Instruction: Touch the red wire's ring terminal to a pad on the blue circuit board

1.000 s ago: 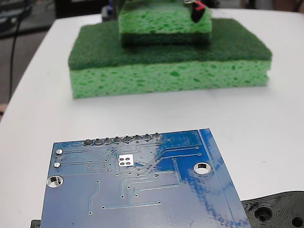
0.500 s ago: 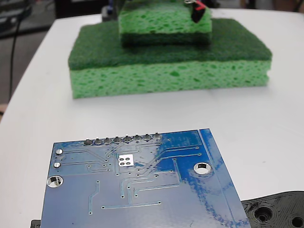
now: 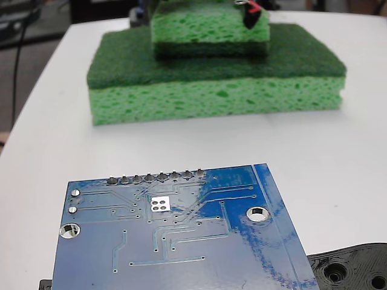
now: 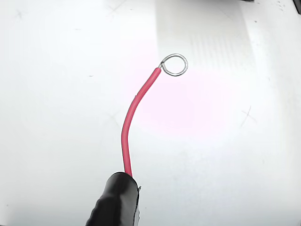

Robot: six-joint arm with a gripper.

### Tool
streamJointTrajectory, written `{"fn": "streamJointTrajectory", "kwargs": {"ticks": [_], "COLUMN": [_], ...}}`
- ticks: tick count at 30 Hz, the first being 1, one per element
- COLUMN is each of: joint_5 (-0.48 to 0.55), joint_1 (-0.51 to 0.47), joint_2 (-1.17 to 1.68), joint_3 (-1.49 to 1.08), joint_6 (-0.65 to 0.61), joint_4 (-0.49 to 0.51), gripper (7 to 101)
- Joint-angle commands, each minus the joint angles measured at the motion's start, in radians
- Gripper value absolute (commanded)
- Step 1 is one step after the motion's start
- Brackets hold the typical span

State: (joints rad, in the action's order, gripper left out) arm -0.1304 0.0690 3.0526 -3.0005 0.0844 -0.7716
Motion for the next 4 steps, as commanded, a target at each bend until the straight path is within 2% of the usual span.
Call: {"fn": "streamJointTrajectory", "kwargs": {"ticks": [1, 4], "joint_5": [-0.003, -0.003], "joint_1": [0.000, 0.000], "joint_2": [0.002, 0.002], "joint_3": [0.005, 0.005], "joint_6": [0.000, 0.000], "joint_4": [0.003, 0.003], "gripper": [100.3, 100.3]}}
